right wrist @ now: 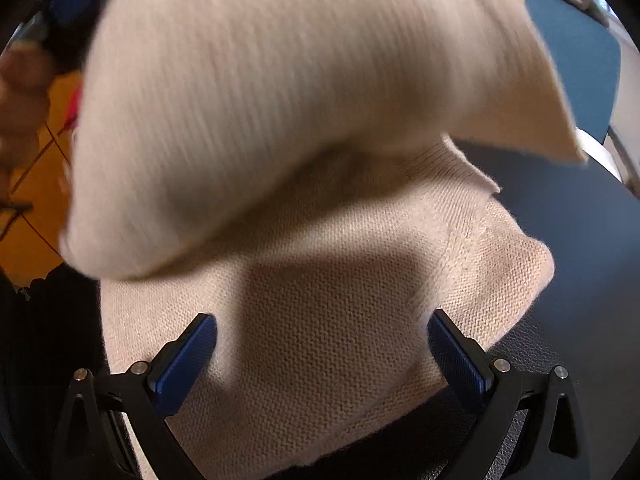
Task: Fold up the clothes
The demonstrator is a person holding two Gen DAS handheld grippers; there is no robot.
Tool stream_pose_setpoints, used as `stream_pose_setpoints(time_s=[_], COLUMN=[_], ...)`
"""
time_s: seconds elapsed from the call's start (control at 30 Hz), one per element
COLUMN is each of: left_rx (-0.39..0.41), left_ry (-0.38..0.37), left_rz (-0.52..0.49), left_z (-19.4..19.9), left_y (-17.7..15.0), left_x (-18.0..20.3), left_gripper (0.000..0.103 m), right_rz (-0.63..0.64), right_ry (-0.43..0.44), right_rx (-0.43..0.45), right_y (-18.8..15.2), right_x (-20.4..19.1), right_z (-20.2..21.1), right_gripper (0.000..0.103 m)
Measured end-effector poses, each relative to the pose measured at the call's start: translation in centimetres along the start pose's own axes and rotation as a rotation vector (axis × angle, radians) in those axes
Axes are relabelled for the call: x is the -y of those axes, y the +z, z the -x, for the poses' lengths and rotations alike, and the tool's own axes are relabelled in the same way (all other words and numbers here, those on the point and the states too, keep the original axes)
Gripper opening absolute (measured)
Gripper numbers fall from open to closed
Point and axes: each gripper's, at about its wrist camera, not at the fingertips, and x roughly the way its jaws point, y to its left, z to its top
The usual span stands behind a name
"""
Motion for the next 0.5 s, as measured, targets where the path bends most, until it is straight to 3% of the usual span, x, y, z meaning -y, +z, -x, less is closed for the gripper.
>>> stream_pose_setpoints(time_s=[0.17,0.3,0.4,0.5], left_rx=[-0.01,-0.05,-0.105,-0.151], left_ry=[0.004,-0.075,-0.104,-0.117], left_rz=[0.065,0.144,0.119,0.069], left_z=[-1.7,-2.6,-2.9,-2.9], left_y=[0.3,0.7,0.8,0.8], left_x=[-1.6,-1.9,0.1,2.5], left_gripper=[0.01,0.012,0.02,0.02], right_rz=[0.0,0.025,0.049,0.031], right_ry=[-0.009,-0.043,-0.076,-0.074], right_rx=[0.008,0.003,-0.017,-0.019], right_y=[0.1,-0.1,-0.4,-1.6], right_x=[-0.1,-0.9,-1.7,-2.3], right_z=[-0.1,0.7,1.8,4.0], right_gripper=[0.103,0.103,0.103,0.103])
